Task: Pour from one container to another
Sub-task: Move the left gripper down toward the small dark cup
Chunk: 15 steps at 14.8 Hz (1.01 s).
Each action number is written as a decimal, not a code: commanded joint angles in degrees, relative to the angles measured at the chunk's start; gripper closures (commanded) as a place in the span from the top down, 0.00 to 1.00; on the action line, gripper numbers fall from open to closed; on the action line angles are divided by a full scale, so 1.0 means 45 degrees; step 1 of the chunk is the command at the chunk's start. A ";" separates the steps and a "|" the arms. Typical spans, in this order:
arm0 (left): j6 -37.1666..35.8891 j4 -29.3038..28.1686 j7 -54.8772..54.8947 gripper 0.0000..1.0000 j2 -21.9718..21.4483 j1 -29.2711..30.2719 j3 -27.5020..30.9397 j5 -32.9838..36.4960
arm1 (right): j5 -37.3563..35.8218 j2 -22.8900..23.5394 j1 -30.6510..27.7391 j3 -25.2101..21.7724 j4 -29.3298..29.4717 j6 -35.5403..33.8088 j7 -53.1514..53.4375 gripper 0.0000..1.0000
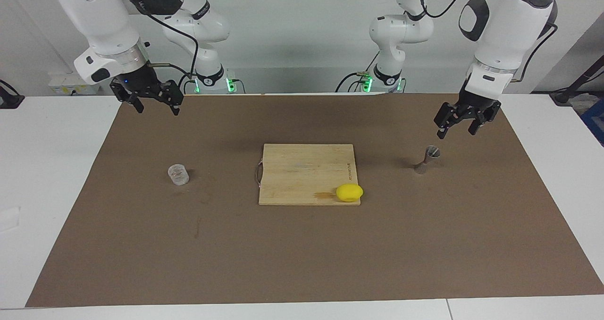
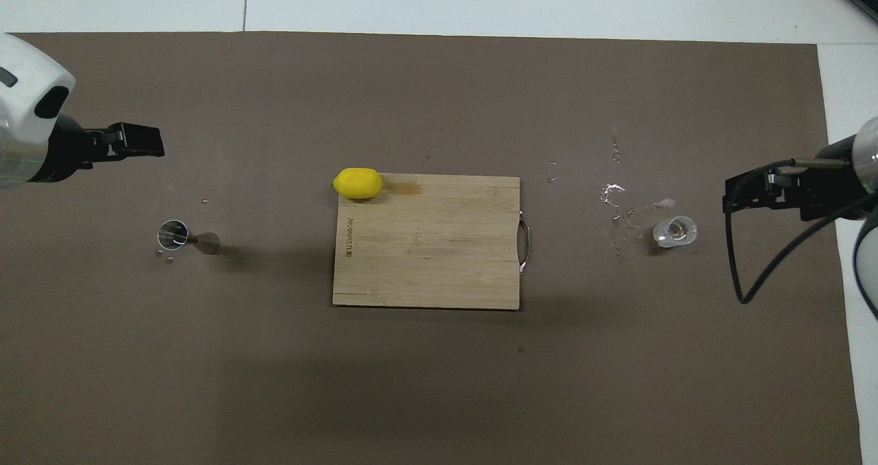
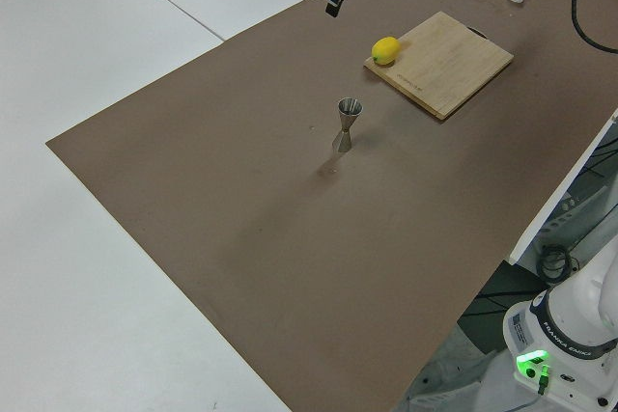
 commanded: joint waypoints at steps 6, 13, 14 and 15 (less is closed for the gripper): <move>-0.3184 -0.0961 -0.0283 1.00 -0.1009 0.0424 -0.0203 0.0095 | 0.0175 -0.0272 -0.0201 0.0077 -0.0278 -0.0065 -0.0295 1.00; -0.3273 -0.1057 0.0145 1.00 -0.1049 0.0734 -0.0029 -0.0235 | 0.0175 -0.0272 -0.0201 0.0077 -0.0278 -0.0065 -0.0295 1.00; -0.3234 -0.1116 0.0940 1.00 -0.0991 0.1374 -0.0028 -0.1494 | 0.0175 -0.0272 -0.0201 0.0077 -0.0278 -0.0065 -0.0295 1.00; -0.3234 -0.1175 0.1992 1.00 -0.0894 0.1961 -0.0008 -0.2512 | 0.0175 -0.0272 -0.0201 0.0077 -0.0278 -0.0065 -0.0295 1.00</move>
